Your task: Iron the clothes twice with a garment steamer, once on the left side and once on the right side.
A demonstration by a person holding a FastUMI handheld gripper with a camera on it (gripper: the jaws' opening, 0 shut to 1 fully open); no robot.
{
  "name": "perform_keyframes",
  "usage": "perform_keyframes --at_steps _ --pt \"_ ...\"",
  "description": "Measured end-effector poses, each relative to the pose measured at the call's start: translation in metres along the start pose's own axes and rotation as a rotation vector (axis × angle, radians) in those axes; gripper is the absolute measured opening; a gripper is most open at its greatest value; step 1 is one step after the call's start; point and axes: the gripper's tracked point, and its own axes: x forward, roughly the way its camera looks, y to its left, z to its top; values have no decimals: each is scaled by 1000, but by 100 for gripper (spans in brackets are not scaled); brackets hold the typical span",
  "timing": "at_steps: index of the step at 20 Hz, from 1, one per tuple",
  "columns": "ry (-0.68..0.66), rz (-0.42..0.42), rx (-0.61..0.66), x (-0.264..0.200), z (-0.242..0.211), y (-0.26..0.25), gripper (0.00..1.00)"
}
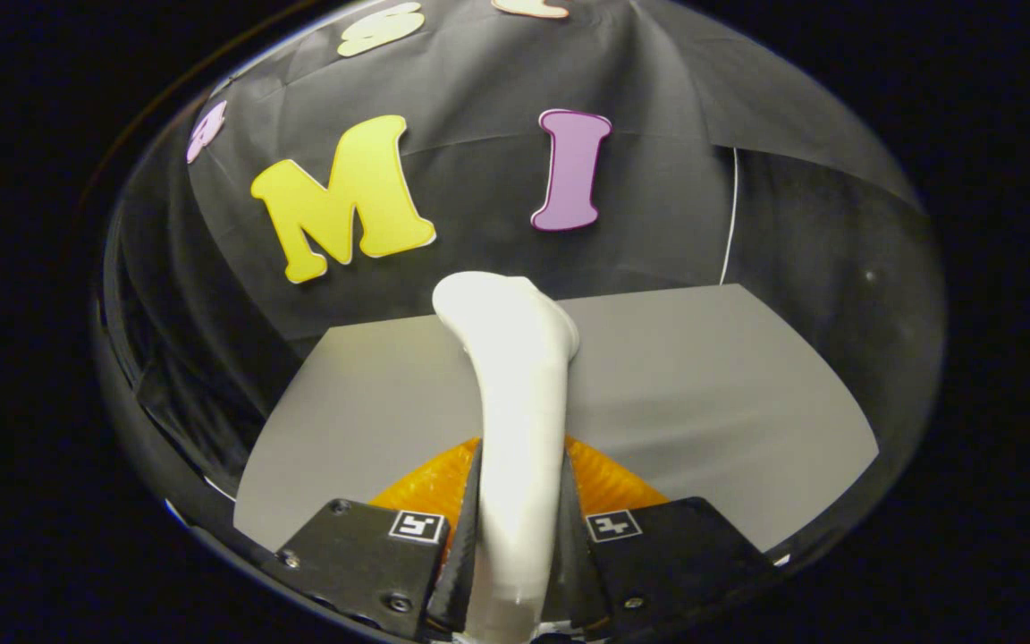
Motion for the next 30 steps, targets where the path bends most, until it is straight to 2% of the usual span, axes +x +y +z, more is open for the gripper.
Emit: perform_keyframes --at_steps 3,8,17,23,30 --pt "-14 -1 35 -9 -3 6 41" --pt "-65 12 73 -43 -4 25 40" --pt "-315 22 63 -145 50 70 40" --pt "-480 34 43 -212 97 121 40" --pt "-634 124 13 -271 136 215 40"
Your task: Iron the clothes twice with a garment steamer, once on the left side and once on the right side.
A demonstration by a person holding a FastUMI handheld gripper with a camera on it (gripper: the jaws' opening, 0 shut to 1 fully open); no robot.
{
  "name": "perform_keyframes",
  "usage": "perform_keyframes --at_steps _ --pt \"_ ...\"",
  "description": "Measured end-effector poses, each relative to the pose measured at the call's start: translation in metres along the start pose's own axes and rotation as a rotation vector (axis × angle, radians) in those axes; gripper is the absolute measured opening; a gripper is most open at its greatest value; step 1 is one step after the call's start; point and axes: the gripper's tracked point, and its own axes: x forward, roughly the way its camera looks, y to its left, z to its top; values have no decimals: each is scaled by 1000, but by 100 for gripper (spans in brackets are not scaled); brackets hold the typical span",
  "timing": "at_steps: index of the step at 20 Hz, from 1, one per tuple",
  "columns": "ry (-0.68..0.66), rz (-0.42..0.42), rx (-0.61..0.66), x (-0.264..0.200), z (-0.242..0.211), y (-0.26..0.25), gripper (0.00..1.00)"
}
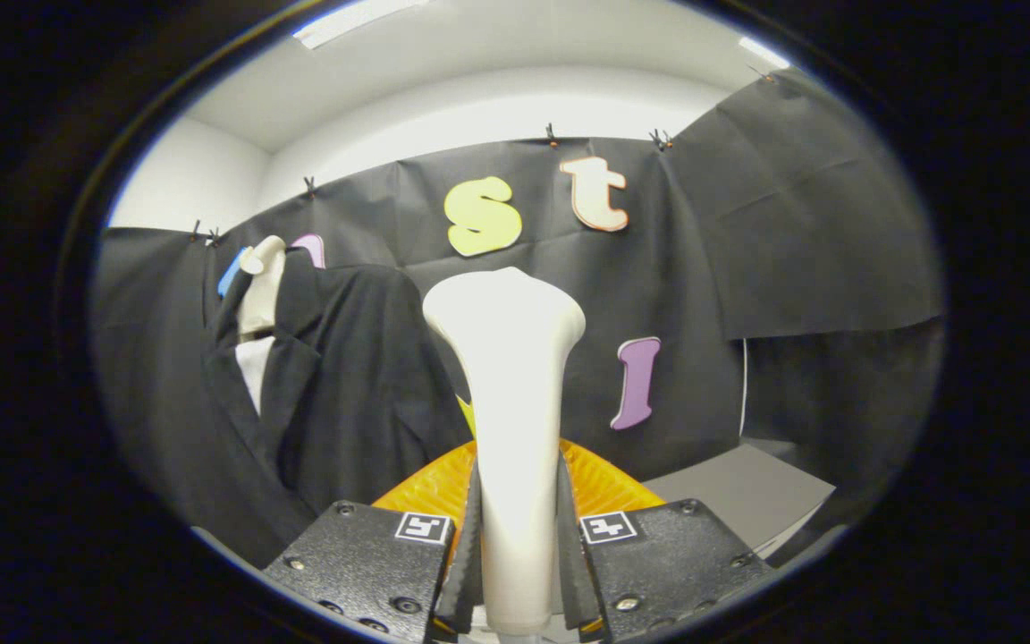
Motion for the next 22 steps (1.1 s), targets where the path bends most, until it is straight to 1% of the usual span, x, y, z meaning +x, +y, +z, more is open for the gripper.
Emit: perform_keyframes --at_steps 4,7,11,16,22 --pt "-67 51 -32 -7 22 60 40" --pt "-113 72 -68 -5 35 99 39" --pt "-119 98 -88 5 38 142 39" --pt "-78 91 -120 18 19 161 40" --pt "-26 90 -150 22 -5 163 40"
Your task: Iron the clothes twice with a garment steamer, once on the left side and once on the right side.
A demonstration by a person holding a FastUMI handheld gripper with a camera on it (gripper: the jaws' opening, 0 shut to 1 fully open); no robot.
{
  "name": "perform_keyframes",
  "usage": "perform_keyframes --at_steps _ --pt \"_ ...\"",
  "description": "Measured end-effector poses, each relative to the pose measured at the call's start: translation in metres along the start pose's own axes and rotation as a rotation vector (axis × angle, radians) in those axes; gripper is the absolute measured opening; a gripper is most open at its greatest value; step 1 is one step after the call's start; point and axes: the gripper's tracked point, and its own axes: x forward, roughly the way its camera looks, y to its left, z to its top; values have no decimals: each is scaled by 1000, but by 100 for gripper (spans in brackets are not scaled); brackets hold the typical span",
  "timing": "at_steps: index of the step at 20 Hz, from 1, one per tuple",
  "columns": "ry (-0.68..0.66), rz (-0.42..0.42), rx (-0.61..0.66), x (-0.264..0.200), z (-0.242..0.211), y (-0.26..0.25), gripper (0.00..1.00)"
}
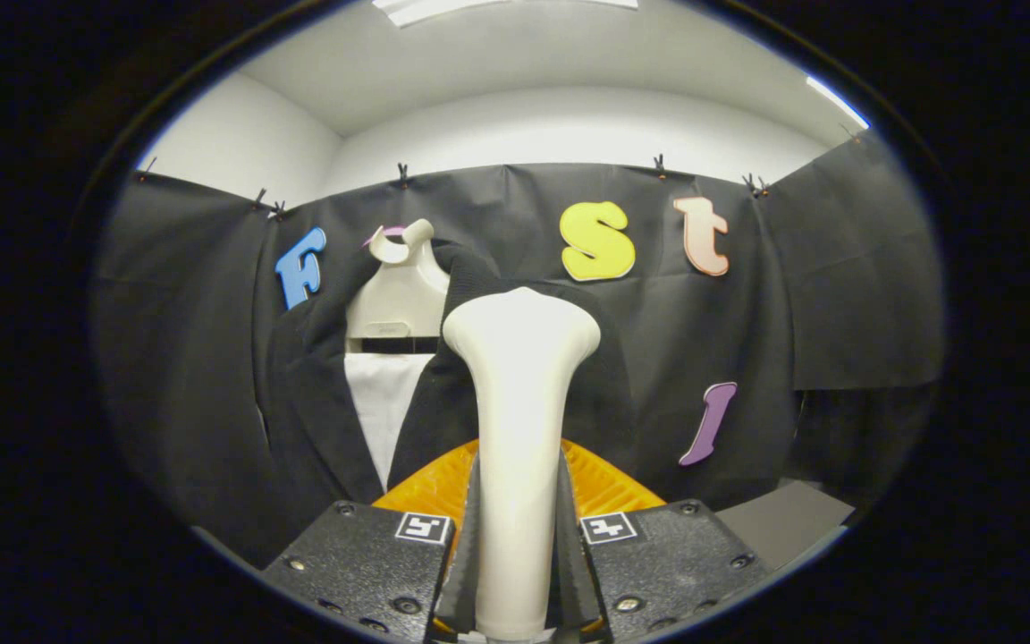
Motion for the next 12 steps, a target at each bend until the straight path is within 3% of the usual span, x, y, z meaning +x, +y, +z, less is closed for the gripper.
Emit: perform_keyframes --at_steps 12 --pt "99 -5 -29 -7 -59 -7 40"
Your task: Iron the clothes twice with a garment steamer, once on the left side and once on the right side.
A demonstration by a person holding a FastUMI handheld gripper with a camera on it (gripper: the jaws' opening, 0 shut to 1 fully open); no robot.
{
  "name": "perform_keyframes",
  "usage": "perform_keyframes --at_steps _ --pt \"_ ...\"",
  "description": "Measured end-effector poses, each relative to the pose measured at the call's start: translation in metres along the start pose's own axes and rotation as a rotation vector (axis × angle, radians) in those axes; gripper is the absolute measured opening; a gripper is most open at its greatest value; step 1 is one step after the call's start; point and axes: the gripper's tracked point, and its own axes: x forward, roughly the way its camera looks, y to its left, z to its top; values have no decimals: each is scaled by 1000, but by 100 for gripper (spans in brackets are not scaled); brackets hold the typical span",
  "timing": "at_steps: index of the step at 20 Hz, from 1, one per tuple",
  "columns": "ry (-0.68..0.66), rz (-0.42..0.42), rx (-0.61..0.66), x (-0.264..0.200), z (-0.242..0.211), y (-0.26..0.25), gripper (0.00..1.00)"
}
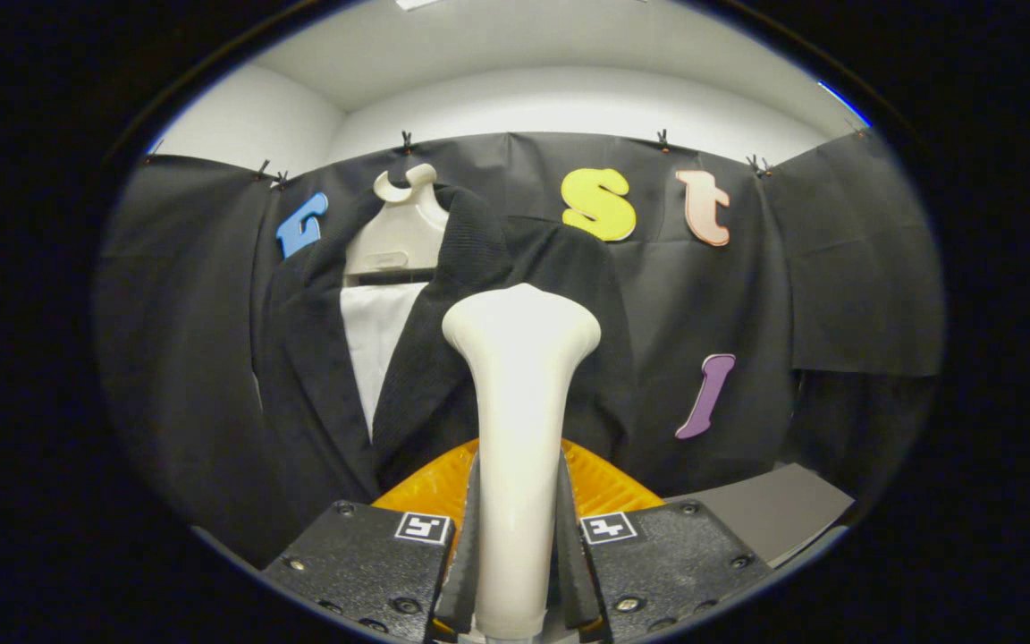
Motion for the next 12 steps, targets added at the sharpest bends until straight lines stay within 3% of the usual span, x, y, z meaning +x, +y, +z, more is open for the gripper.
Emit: perform_keyframes --at_steps 12 --pt "78 -31 -74 -1 -67 -4 40"
